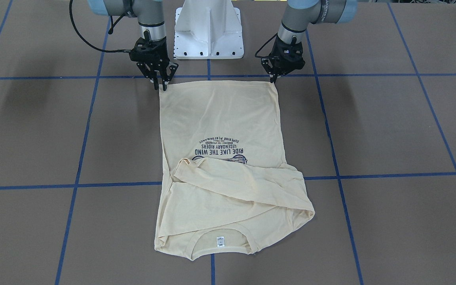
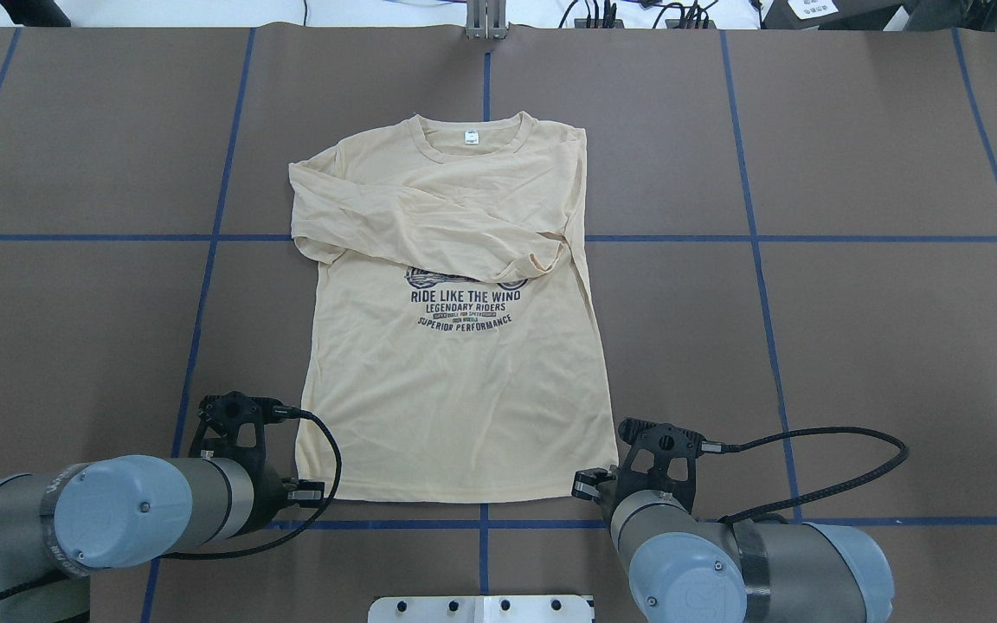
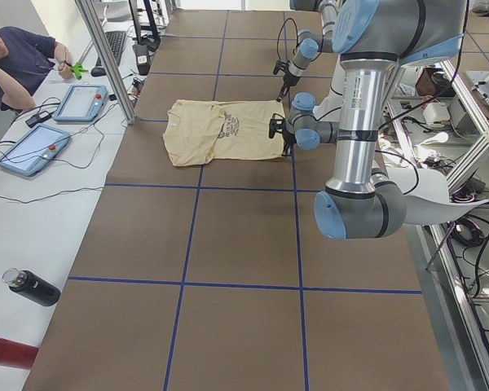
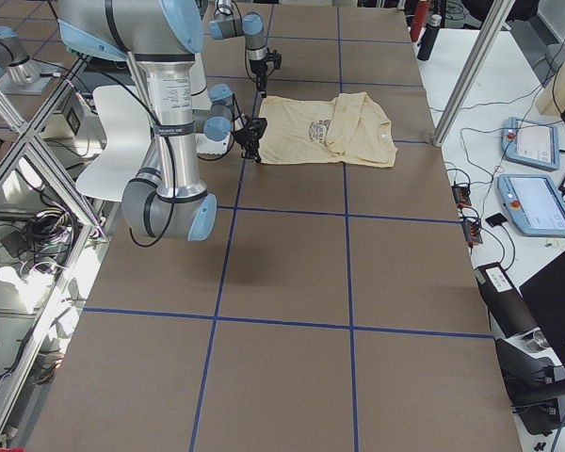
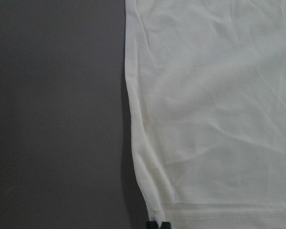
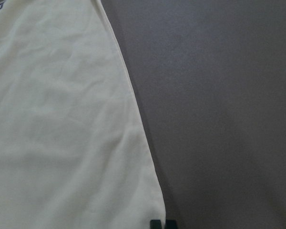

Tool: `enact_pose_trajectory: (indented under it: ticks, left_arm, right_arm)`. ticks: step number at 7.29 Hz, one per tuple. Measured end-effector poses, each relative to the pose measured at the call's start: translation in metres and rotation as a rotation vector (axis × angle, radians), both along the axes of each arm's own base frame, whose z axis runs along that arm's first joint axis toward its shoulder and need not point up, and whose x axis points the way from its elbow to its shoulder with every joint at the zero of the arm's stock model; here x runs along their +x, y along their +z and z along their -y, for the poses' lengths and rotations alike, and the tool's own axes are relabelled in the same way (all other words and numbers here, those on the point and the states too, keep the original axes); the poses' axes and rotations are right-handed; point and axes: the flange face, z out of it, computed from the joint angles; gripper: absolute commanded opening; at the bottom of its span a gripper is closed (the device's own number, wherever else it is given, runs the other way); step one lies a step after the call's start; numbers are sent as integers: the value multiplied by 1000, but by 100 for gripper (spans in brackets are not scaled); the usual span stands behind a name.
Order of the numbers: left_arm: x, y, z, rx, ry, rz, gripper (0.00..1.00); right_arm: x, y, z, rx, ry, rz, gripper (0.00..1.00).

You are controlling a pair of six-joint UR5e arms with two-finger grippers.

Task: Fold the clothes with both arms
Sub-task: 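Lift the hem with both grippers and fold it toward the collar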

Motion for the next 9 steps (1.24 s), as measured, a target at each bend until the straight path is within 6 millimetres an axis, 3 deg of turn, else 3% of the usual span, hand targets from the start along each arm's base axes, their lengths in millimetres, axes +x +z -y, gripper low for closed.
enact_pose_trajectory:
  ticks: [1, 2, 3, 4, 6, 7, 8, 9]
  left_arm:
    - [-3, -4, 0, 2, -1, -5, 0]
    - [-15, -21, -1, 4, 2, -10, 0]
    - [-39, -52, -7, -2, 18, -21, 0]
    - [-73, -88, -17, -15, 45, -48, 0]
    - [-134, -142, -40, -33, 98, -118, 0]
    - [-152, -156, -49, -38, 121, -144, 0]
    - [-160, -161, -52, -40, 129, -150, 0]
    - [-155, -157, -47, -42, 119, -129, 0]
  right_arm:
    - [3, -4, 2, 2, 3, 8, 0]
    - [16, -17, 7, 5, 9, 35, 0]
    - [41, -38, 13, -1, 14, 72, 0]
    - [77, -65, 15, -22, 5, 100, 0]
    - [156, -121, -13, -65, -74, 135, 0]
    - [189, -139, -27, -77, -112, 153, 0]
    - [206, -147, -32, -81, -125, 161, 0]
    - [202, -152, -26, -81, -111, 155, 0]
